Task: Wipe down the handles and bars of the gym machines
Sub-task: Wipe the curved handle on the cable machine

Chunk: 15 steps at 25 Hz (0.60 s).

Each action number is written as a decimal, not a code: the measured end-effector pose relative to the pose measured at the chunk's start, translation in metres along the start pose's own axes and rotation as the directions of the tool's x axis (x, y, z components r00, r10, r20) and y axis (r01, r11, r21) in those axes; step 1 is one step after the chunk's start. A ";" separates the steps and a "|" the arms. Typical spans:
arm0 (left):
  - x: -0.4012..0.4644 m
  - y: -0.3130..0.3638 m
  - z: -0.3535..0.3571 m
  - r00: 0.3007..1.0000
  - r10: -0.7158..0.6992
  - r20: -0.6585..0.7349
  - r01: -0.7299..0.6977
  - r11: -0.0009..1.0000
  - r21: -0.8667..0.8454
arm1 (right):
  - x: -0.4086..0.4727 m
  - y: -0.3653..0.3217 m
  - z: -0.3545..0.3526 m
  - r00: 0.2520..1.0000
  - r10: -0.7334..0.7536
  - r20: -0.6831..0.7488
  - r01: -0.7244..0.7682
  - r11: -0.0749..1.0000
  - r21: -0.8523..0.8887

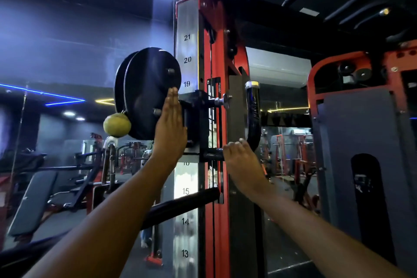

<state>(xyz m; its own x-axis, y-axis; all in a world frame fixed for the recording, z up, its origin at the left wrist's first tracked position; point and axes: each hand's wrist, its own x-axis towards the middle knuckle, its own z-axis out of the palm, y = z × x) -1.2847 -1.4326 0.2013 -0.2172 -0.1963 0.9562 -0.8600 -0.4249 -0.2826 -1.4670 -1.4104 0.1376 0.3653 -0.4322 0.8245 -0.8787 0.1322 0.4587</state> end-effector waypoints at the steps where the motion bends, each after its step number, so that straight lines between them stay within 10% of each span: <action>1: 0.001 -0.001 0.001 1.000 -0.003 0.004 0.003 1.000 0.016 | 0.005 0.003 -0.007 0.999 -0.036 0.030 0.036 0.999 -0.012; 8: -0.002 -0.008 0.011 0.998 0.051 0.031 -0.052 0.998 0.026 | 0.006 0.047 -0.006 0.999 -0.019 0.037 0.032 0.915 -0.402; 12: -0.004 -0.012 0.021 0.998 0.056 0.018 -0.055 0.998 -0.039 | 0.018 -0.028 0.001 0.977 0.181 0.110 -0.186 0.982 0.030; 15: -0.006 -0.012 0.025 0.998 0.058 0.011 -0.057 0.996 -0.068 | 0.062 -0.013 -0.001 0.942 0.238 0.235 -0.324 0.824 0.466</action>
<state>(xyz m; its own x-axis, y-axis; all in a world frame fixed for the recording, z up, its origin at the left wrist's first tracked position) -1.2614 -1.4480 0.1974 -0.2620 -0.2304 0.9372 -0.8756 -0.3516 -0.3312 -1.4326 -1.4377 0.1832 0.0631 -0.5854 0.8083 -0.9851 -0.1665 -0.0437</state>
